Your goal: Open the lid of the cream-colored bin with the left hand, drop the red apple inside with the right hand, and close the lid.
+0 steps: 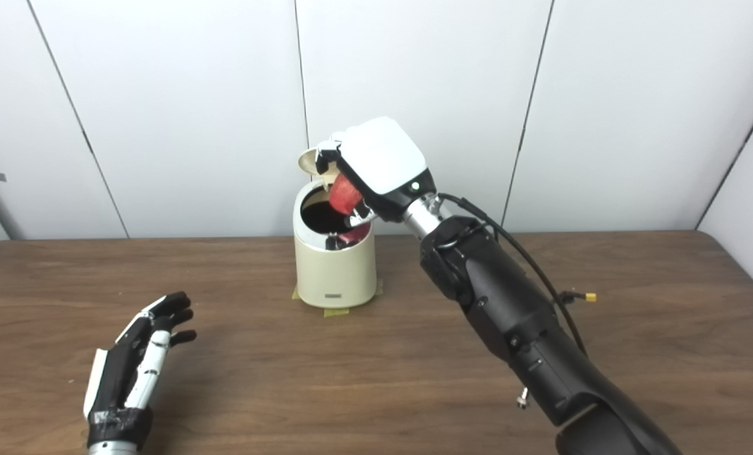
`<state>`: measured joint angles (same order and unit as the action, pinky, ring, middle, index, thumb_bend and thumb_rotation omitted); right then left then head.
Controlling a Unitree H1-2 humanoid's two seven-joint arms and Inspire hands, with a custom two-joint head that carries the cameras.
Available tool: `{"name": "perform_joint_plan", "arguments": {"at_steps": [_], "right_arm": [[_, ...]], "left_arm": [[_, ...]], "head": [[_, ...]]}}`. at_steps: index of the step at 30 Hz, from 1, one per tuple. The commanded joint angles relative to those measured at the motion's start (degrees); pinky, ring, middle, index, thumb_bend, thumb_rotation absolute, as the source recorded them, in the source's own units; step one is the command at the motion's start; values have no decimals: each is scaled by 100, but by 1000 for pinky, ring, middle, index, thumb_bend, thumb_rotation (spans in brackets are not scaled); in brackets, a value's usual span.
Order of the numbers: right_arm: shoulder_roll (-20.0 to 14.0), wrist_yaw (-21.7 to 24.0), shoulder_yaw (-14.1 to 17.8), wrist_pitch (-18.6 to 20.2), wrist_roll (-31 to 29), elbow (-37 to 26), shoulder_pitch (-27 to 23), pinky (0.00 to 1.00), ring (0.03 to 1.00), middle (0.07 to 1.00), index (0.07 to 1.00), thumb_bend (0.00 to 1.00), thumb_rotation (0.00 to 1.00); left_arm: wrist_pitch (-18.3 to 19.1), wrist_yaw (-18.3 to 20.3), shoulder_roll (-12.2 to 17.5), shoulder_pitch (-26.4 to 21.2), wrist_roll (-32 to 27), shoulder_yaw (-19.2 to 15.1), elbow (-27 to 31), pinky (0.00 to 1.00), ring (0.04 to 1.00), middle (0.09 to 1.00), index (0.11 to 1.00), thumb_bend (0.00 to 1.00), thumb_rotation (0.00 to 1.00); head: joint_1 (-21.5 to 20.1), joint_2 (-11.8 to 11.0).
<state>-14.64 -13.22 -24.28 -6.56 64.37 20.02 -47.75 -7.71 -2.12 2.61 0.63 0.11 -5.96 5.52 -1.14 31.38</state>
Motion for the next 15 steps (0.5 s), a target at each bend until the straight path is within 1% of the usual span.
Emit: {"name": "perform_joint_plan", "arguments": {"at_steps": [1, 8, 15], "right_arm": [[-56, -130, 56, 135, 2, -168, -242, 464, 583, 642, 569, 976, 70], [-66, -93, 48, 140, 4, -190, -237, 460, 576, 643, 571, 981, 85], [-58, -106, 57, 121, -36, -196, -231, 465, 581, 639, 569, 989, 98]], "left_arm": [[-86, -7, 23, -115, 35, 32, 141, 706, 802, 811, 773, 336, 635], [-126, -2, 45, -119, 53, 34, 107, 704, 804, 813, 775, 334, 649], [-86, 3, 39, -127, 25, 31, 118, 693, 798, 809, 767, 345, 639]], "head": [[-4, 3], [-4, 3], [-3, 11]]}}
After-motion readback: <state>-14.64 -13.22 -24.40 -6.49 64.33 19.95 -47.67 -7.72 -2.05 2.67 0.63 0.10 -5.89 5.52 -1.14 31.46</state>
